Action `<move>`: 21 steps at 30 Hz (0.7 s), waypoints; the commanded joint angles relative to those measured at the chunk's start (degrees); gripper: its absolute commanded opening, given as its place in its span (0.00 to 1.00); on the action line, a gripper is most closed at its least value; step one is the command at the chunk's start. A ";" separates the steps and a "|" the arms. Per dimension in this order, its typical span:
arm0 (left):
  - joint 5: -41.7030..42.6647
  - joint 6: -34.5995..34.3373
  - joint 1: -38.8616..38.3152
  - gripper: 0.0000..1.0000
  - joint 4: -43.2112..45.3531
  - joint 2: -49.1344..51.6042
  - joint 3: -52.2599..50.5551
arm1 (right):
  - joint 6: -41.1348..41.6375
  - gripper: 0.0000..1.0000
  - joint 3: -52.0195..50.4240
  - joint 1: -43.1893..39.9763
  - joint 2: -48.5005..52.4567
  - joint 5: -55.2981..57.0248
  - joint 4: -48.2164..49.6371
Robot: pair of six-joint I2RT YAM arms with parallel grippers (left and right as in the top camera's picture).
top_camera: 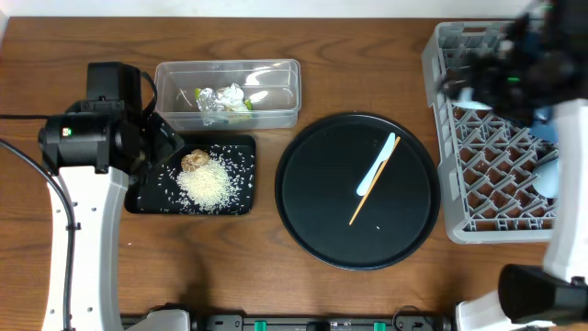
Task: Sort waste into correct bins and load items into the dishwasher rack
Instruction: 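Release the pink cup and move the right gripper to the chopstick, then lower the right gripper and pinch the wooden chopstick on the tray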
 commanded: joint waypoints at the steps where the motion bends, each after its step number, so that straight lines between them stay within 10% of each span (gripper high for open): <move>1: -0.87 -0.33 0.24 0.98 -0.66 0.28 0.24 | 9.68 0.99 -3.06 5.55 2.56 11.78 -0.24; 12: -0.90 -0.33 0.24 0.98 -1.25 0.28 0.24 | 17.84 0.53 -21.20 11.32 10.40 8.33 14.40; 21: -0.90 -0.33 0.24 0.98 -0.66 0.28 0.24 | 18.78 0.54 -32.24 14.67 12.26 4.39 24.06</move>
